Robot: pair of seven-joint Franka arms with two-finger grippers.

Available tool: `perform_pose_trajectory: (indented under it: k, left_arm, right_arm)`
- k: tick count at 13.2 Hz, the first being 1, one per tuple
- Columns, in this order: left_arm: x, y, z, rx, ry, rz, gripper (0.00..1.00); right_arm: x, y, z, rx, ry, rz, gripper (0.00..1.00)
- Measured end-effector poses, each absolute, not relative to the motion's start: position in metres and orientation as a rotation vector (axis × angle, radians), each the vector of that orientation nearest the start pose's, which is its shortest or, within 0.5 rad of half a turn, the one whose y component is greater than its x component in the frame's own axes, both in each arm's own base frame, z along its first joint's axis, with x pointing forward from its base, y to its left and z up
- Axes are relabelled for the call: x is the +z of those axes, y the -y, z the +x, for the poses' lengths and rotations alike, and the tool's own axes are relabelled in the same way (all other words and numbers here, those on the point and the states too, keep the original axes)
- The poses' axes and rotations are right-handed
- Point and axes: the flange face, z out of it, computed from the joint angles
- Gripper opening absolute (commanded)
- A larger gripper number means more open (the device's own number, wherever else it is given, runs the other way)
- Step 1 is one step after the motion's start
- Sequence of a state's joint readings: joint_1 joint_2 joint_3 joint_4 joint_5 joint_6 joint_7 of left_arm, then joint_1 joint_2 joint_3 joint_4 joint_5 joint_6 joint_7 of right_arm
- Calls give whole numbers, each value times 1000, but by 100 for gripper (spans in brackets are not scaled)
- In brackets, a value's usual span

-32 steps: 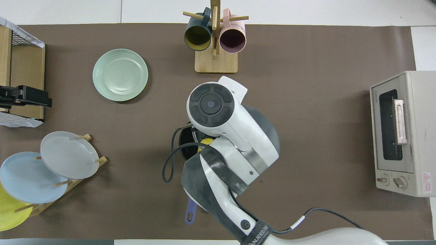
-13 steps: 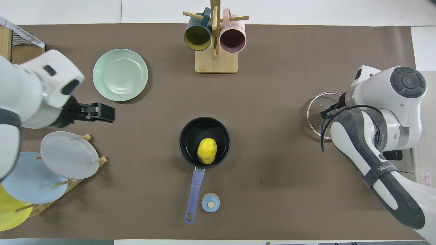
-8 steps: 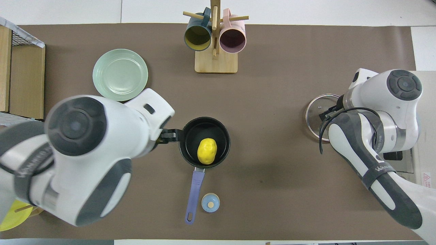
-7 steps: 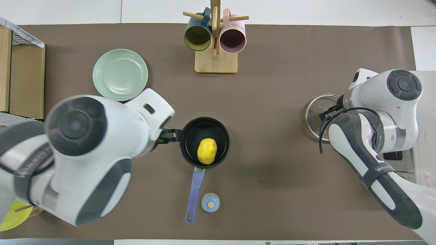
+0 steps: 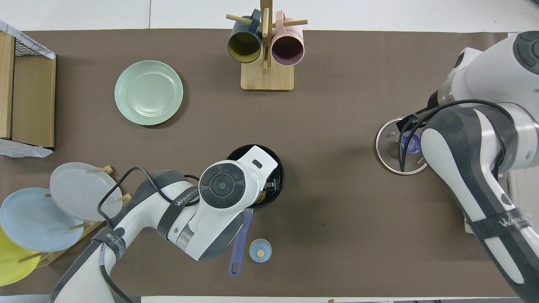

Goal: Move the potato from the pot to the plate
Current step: 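Set the lid on the table while the left gripper grasps the potato, then lift the yellow potato from the pot and carry it to the green plate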

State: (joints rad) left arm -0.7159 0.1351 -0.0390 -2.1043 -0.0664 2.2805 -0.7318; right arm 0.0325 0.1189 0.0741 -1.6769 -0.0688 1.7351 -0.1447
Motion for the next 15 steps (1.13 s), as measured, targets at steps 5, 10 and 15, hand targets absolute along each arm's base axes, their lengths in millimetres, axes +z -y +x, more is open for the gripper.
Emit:
perform_pose_trajectory:
  k: [5, 10, 15]
  left_arm:
    - [331, 396, 418, 5, 135, -3215, 100]
    - [326, 402, 414, 6, 131, -3215, 46]
    - [326, 402, 414, 8, 136, -3214, 0]
  right_arm:
    - [598, -44, 536, 167, 251, -3190, 100]
    - [587, -26, 546, 180, 180, -3192, 100]
    - [592, -25, 553, 177, 158, -3192, 100]
